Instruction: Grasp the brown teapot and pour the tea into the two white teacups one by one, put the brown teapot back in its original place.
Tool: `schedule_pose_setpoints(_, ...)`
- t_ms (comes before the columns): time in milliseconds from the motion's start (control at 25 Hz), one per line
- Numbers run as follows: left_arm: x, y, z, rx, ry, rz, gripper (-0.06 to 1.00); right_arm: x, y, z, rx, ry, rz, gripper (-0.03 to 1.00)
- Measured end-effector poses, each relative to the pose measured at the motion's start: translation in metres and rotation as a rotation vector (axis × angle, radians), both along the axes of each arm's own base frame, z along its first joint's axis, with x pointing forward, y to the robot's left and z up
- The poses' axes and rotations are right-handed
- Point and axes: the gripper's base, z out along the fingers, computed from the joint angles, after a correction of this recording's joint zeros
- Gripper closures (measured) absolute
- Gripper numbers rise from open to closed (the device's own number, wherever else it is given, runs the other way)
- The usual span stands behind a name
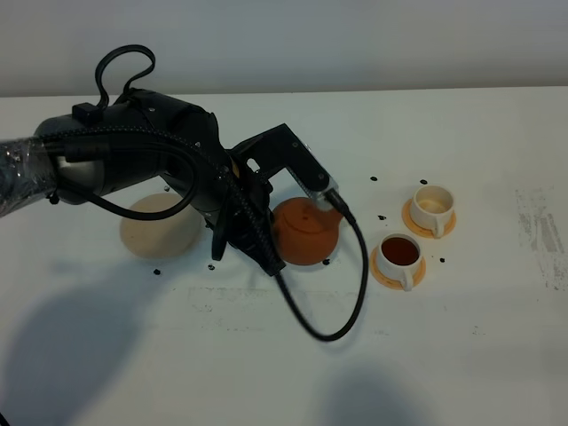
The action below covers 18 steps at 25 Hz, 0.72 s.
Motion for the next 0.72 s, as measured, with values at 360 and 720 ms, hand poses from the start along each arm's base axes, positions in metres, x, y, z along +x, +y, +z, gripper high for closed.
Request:
schedule_pose_setpoints(360,0.002,-0.005,-0.007,-0.045,0.013,0.088,0.85,0.0,0.0,0.0,0.0,0.0,0.0,0.75)
schedule_pose_setpoints(720,0.004,-0.013,-0.035,-0.076,0.012,0.112,0.85,0.0,0.0,0.0,0.0,0.0,0.0,0.75)
